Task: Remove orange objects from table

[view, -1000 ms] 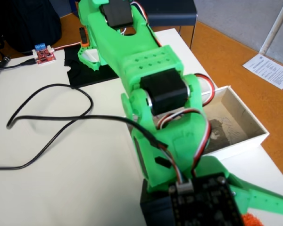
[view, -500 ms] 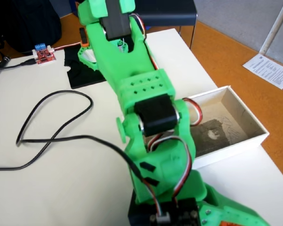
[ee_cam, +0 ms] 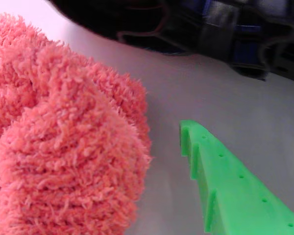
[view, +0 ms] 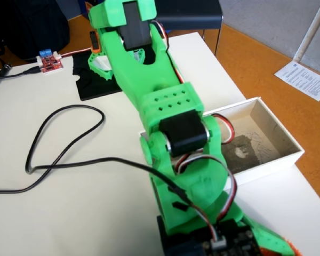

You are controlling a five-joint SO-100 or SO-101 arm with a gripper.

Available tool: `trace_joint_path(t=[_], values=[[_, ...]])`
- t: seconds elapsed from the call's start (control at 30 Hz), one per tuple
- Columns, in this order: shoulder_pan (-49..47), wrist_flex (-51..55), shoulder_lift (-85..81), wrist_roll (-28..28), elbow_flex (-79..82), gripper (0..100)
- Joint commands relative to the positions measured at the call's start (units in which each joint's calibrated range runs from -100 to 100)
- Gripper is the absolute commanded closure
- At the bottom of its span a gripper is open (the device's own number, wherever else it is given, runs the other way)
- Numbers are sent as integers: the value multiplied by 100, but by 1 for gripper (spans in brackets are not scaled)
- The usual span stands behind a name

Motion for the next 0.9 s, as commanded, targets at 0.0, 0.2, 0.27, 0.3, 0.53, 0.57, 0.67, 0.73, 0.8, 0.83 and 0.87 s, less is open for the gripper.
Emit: trace_joint_path(t=[0.0, 0.2, 0.27, 0.3, 0.53, 0.57, 0.67, 0.73, 0.8, 0.83, 0.87], values=[[-96, 30, -56, 127, -239, 79], [-141, -27, -39, 225, -229, 100], [-141, -27, -39, 254, -219, 100], [-141, -27, -39, 269, -210, 100], [-229, 208, -535, 298, -219, 100], [-281, 290, -728, 278, -219, 100], [-429, 833, -1449, 132, -394, 100], [-496, 1352, -1995, 15, -685, 100], [-540, 1870, -2540, -54, -1024, 100], [-562, 2154, -2775, -93, -1266, 100], [-592, 2470, -3002, -117, -1528, 100]])
